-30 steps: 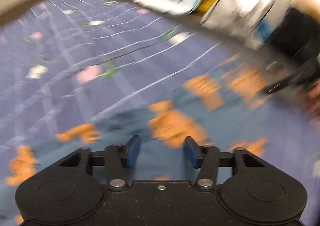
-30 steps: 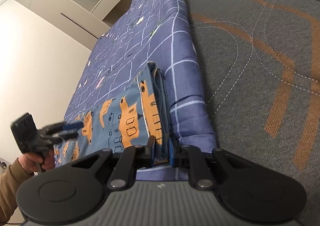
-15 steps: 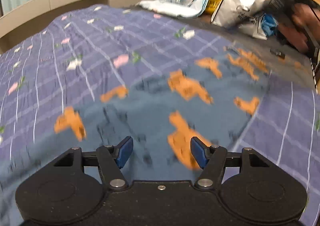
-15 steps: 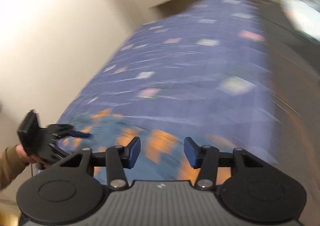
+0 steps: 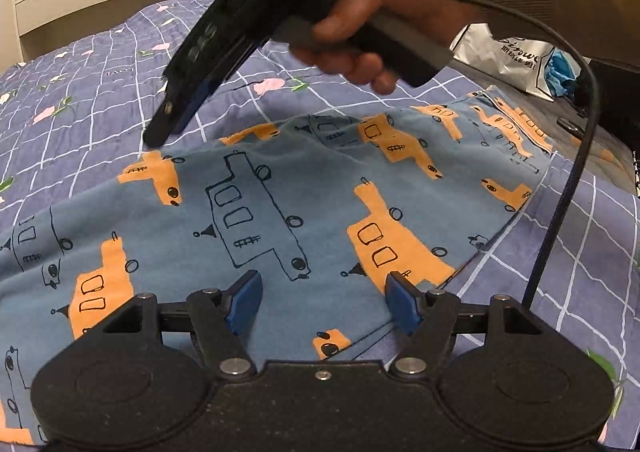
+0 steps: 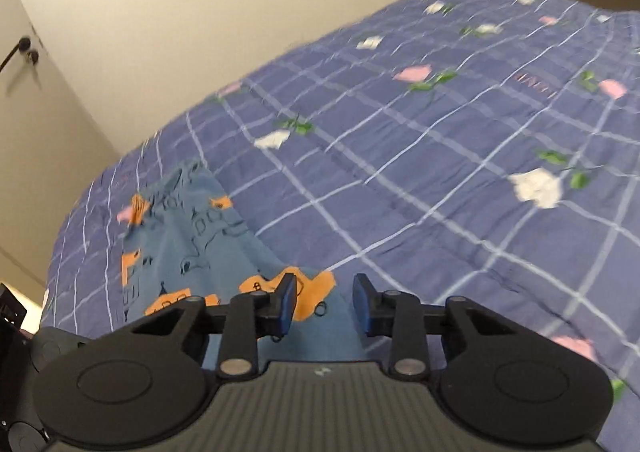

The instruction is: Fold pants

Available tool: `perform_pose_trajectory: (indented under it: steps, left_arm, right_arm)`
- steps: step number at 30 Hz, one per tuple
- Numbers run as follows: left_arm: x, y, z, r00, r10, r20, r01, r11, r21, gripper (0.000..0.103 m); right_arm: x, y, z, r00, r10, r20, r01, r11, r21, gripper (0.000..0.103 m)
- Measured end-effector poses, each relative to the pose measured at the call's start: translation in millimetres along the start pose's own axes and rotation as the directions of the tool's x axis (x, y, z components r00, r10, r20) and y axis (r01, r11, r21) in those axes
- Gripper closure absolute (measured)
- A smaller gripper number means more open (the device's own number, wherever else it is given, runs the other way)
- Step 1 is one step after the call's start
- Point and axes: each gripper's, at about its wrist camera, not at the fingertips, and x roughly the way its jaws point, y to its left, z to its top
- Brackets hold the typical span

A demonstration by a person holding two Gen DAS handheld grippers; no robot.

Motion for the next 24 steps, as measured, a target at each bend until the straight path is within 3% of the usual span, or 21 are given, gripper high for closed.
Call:
perform_pose_trajectory:
  steps: [2, 5, 7, 9, 13, 14, 16, 18, 20, 21, 23, 24]
  left_arm:
    - [0.5, 0.2, -1.0, 1.000, -0.003, 0.005, 0.003, 1.000, -0.002, 0.031]
    - [0.9, 0.5, -3.1, 1.000, -0.006, 0.014, 0.006, 1.000, -0.010, 0.029]
    - [1.4, 0.0, -3.4, 1.000, -0.006, 0.019, 0.006, 1.000, -0.014, 0.028]
    - [1.8, -0.7, -3.5, 1.000, -0.003, 0.021, 0.003, 1.000, -0.016, 0.027]
    - [4.0, -1.2, -4.6, 1.000, 0.005, 0.024, -0.004, 1.000, -0.025, 0.025]
    - [4.3, -1.5, -5.2, 1.000, 0.006, 0.024, -0.006, 1.000, -0.028, 0.024]
    - [4.2, -2.2, -5.5, 1.000, 0.011, 0.024, -0.010, 1.000, -0.028, 0.023]
    - [3.1, -1.6, -4.9, 1.000, 0.011, 0.023, -0.010, 1.000, -0.029, 0.022]
    - [3.1, -0.6, -5.0, 1.000, 0.009, 0.021, -0.009, 1.000, -0.030, 0.021]
    - [3.3, -0.2, -5.3, 1.000, 0.010, 0.022, -0.010, 0.999, -0.032, 0.021]
    - [4.4, -0.2, -4.7, 1.000, 0.015, 0.019, -0.014, 0.999, -0.035, 0.019]
    - [5.0, -0.7, -4.2, 1.000, 0.020, 0.017, -0.019, 0.999, -0.035, 0.018]
  right_arm:
    - [10.2, 2.6, -0.6, 0.999, 0.013, -0.046, -0.014, 1.000, -0.013, 0.067]
    - [30.2, 6.2, -1.0, 0.991, -0.048, -0.126, 0.041, 0.998, -0.054, 0.072]
    - [31.8, 8.7, -1.5, 0.991, -0.018, -0.132, 0.010, 0.998, -0.061, 0.100]
    - [26.6, 13.7, -1.0, 0.994, 0.003, -0.106, -0.013, 0.995, -0.098, 0.100]
    - [22.5, 1.8, 4.7, 0.986, -0.164, -0.027, 0.162, 0.985, -0.053, 0.102]
    - [25.2, 2.2, 2.5, 0.984, -0.176, -0.030, 0.174, 0.983, -0.058, 0.102]
    - [36.6, 3.9, -5.9, 0.986, -0.135, -0.095, 0.132, 0.990, -0.044, 0.098]
    - [21.6, 4.9, -6.5, 0.991, -0.134, -0.020, 0.134, 0.991, -0.004, 0.088]
    - [-8.8, 3.1, -10.1, 0.991, -0.105, 0.079, 0.099, 0.992, 0.080, 0.073]
    - [-21.3, 4.1, -13.6, 0.990, -0.088, 0.107, 0.078, 0.993, 0.093, 0.059]
    - [-37.9, 8.6, -31.2, 0.994, -0.046, 0.100, 0.036, 0.995, 0.098, 0.050]
    - [-42.3, 8.6, -42.0, 0.997, -0.034, 0.075, 0.026, 0.994, 0.107, 0.050]
